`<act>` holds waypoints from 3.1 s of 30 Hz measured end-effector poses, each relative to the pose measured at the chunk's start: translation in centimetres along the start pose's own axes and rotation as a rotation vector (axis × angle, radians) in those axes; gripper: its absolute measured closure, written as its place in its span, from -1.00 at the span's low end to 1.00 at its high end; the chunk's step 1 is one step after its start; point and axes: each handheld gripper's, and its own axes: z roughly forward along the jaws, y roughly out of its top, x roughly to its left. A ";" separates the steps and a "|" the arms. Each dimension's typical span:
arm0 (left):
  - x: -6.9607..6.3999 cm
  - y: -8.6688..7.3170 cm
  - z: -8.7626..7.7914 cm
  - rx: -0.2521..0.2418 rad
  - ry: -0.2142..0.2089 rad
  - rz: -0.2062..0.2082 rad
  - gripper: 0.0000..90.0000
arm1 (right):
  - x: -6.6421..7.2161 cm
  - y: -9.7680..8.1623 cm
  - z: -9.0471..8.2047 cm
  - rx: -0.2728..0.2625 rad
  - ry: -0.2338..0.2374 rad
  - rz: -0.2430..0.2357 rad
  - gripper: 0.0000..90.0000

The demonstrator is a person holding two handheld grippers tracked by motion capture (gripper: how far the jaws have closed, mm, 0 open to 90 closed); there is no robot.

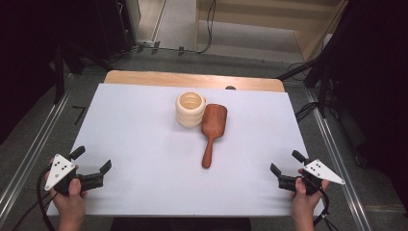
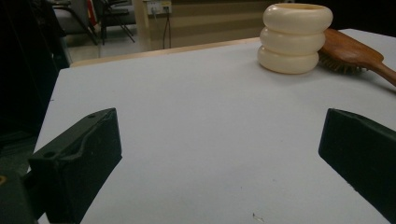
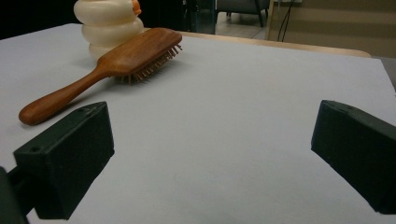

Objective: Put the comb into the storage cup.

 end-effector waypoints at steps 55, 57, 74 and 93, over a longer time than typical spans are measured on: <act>-0.5 0.0 0.1 0.014 0.009 0.039 -1.00 | 5.4 9.1 4.2 0.113 0.077 -0.054 -1.00; -0.5 0.0 0.1 0.014 0.009 0.039 -1.00 | 5.8 9.7 4.9 0.117 0.091 -0.067 -1.00; -0.5 0.0 0.0 0.011 0.000 0.035 -1.00 | 7.3 11.6 7.9 0.165 0.122 -0.106 -1.00; -0.6 0.1 0.2 0.026 -0.008 0.047 -1.00 | 7.5 11.4 11.0 0.256 0.119 -0.073 -1.00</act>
